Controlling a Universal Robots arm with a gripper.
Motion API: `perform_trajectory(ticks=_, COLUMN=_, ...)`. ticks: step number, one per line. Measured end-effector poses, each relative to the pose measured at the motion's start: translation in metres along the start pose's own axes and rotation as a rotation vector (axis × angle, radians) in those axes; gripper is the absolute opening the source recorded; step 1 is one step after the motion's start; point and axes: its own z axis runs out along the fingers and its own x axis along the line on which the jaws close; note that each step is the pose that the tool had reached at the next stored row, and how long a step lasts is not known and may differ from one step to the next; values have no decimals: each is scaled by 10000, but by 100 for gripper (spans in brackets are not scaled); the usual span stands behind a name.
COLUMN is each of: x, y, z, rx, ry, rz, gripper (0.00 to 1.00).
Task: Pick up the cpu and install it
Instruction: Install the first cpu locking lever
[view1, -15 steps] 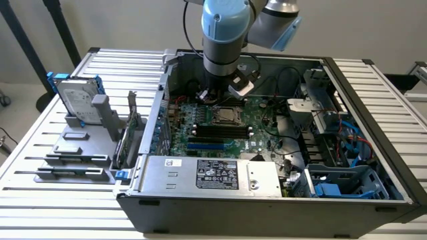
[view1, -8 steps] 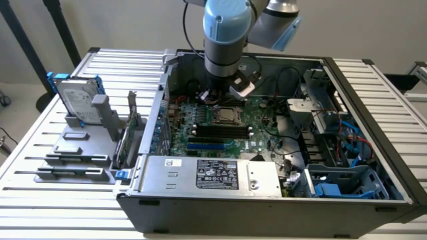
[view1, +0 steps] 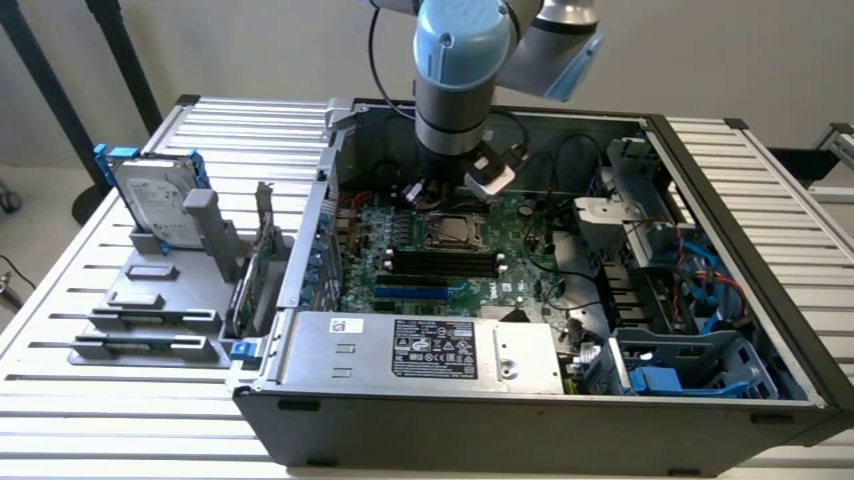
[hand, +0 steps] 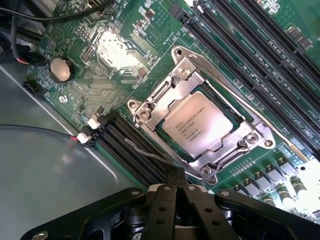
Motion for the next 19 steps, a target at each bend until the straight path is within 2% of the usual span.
perform_trajectory(ticks=19, x=12, y=-5, z=12, rx=-44, ry=43, rz=156, gripper=11)
